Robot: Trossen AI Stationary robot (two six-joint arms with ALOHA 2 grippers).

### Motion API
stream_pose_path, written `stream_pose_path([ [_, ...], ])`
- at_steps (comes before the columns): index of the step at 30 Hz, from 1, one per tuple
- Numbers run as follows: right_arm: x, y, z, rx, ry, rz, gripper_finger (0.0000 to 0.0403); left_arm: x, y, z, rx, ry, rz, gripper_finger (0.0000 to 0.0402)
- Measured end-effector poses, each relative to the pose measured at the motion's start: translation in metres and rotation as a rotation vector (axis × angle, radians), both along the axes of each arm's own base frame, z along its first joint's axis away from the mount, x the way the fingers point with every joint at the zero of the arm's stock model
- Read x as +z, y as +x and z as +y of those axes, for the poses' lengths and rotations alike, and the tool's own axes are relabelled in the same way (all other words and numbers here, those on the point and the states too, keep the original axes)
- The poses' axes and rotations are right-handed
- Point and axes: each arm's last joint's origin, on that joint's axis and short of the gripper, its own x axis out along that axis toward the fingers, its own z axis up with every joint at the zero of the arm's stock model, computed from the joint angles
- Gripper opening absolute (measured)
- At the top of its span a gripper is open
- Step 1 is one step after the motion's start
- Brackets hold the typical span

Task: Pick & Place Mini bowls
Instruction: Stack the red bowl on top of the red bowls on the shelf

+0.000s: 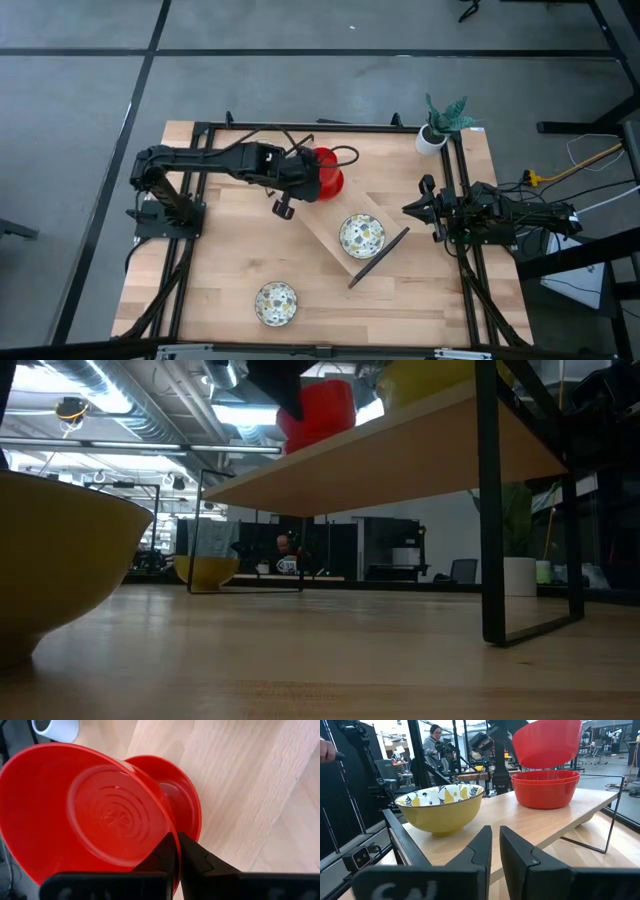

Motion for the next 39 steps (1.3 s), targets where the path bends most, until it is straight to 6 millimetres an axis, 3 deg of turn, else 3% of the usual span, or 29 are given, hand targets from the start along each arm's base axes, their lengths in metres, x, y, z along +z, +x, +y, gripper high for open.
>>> stream_pose_path([
  [18,0.0001,0.0,0.0,0.0,0.001,0.0,0.0039,-0.0088,0.0047,0.0069,-0.025,-0.053,0.035,0.0003],
  [39,0.0001,0.0,0.0,0.0,0.001,0.0,0.0039,-0.0091,0.0043,0.0067,-0.078,-0.027,0.053,0.003],
])
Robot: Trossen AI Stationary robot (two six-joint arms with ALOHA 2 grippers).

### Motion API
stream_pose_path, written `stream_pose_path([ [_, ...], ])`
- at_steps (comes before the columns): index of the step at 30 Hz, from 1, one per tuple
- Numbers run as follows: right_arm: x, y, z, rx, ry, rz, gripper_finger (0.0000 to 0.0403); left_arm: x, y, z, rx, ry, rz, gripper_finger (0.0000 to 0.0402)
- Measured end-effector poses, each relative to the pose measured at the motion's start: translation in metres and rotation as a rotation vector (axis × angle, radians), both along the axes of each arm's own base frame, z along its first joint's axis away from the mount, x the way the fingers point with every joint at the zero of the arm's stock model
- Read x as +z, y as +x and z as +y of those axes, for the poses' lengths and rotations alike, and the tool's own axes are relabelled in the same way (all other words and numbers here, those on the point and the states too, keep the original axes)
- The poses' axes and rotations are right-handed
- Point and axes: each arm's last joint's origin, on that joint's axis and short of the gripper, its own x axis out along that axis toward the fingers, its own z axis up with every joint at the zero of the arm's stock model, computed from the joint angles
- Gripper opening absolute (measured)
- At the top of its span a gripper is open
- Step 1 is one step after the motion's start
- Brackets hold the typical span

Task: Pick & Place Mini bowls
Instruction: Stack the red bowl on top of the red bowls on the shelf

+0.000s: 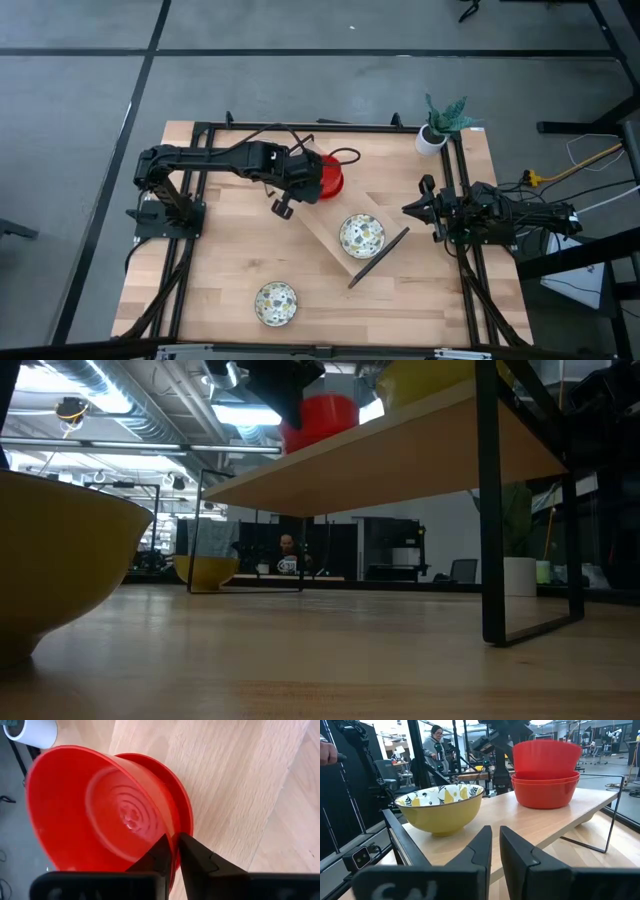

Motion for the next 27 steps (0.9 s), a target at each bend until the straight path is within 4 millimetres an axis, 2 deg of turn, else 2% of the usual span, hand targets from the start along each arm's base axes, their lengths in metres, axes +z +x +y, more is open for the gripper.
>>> stream_pose_path([
  [27,0.0,0.0,0.0,0.0,0.0,0.0,0.0039,0.0015,-0.0006,0.0003,0.022,0.002,-0.004,0.0117],
])
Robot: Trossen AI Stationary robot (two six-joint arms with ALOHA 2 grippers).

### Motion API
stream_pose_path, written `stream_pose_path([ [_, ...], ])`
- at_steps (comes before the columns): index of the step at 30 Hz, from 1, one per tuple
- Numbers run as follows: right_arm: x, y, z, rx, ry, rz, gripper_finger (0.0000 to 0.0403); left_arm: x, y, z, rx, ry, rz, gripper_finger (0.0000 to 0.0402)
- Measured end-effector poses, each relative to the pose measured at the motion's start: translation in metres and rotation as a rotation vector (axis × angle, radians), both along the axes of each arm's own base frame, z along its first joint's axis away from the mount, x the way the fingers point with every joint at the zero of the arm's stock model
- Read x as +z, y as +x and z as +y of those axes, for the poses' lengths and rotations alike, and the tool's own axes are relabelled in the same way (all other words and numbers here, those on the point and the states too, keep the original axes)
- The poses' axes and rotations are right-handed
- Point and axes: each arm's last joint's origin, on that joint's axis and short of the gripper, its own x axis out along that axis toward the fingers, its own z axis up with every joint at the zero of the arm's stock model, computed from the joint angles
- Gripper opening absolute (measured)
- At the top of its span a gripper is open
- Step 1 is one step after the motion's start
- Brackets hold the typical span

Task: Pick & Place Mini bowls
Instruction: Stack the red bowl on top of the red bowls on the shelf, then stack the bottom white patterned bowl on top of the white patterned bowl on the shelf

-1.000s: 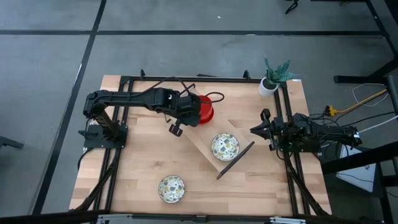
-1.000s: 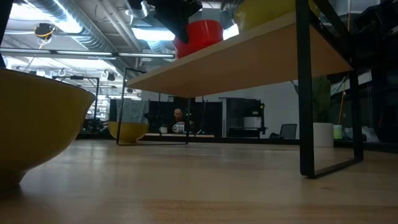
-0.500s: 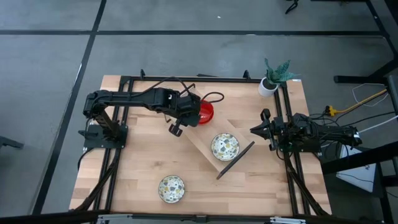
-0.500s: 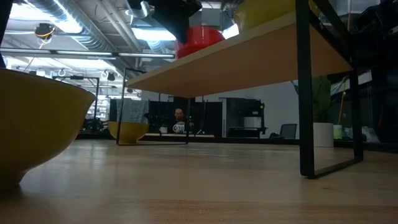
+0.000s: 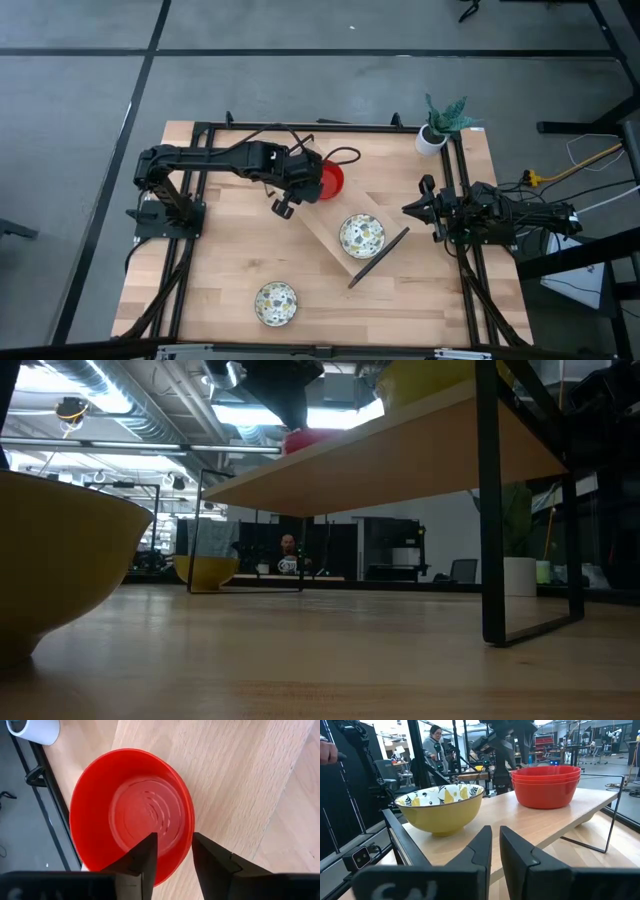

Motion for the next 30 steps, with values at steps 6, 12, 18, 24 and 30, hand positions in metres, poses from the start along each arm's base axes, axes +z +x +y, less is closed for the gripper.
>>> stream_pose_path([
  [6,0.0,0.0,0.0,0.0,0.0,0.0,0.0039,0.015,-0.001,0.0,0.015,-0.008,-0.037,0.0125],
  [12,0.0,0.0,0.0,0.0,0.0,0.0,0.0039,0.028,-0.002,0.0,0.055,-0.032,-0.081,0.0124],
  [18,0.0,0.0,0.0,0.0,0.0,0.0,0.0039,0.029,-0.009,0.001,0.114,-0.041,-0.058,0.0123],
  [24,0.0,0.0,0.0,0.0,0.0,0.0,0.0039,0.03,-0.021,0.015,0.234,-0.079,-0.003,0.0125],
  [30,0.0,0.0,0.0,0.0,0.0,0.0,0.0039,0.035,-0.04,0.037,0.395,-0.119,0.031,0.0125],
])
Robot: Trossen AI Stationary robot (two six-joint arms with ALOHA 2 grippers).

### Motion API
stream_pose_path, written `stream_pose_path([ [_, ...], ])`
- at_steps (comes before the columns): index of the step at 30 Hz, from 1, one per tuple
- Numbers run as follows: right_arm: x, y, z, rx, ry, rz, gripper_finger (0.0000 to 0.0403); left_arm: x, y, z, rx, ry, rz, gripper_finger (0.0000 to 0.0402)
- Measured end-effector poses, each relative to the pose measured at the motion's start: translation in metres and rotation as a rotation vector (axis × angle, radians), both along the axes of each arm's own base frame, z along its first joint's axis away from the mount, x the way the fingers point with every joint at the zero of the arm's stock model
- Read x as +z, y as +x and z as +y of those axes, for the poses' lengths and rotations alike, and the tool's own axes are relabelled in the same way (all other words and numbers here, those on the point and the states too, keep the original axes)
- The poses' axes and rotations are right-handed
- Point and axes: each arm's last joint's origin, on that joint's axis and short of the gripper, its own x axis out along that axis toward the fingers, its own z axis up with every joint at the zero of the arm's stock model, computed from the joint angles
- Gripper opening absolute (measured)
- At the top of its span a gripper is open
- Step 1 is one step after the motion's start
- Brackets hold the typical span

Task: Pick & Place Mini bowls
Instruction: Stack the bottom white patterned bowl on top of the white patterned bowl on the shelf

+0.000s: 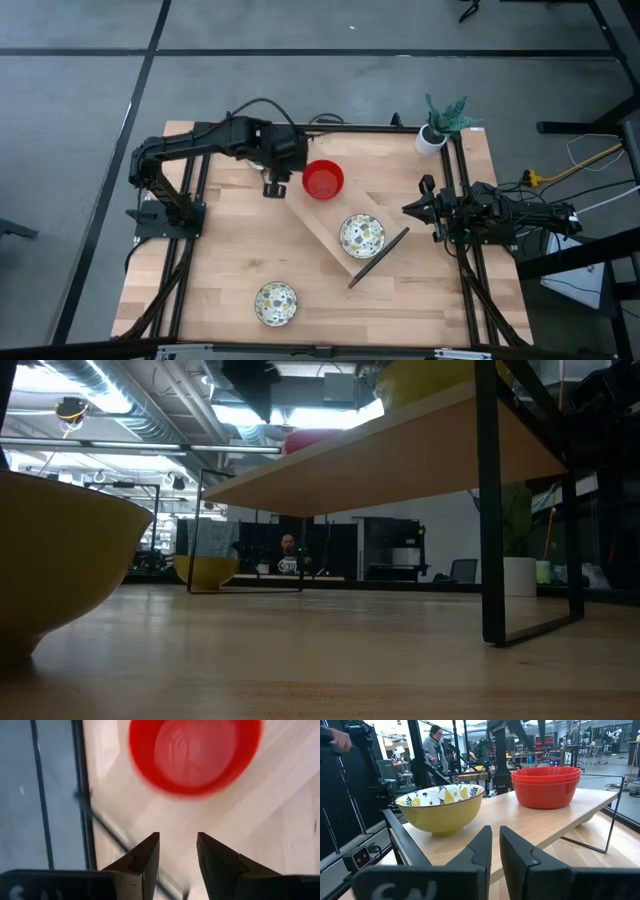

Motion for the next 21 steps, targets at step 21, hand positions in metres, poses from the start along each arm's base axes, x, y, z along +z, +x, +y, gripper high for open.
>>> stream_pose_path([
  [21,0.0,0.0,0.0,0.0,0.0,0.003,0.0039,0.015,-0.074,0.014,0.206,-0.069,0.005,0.0123],
])
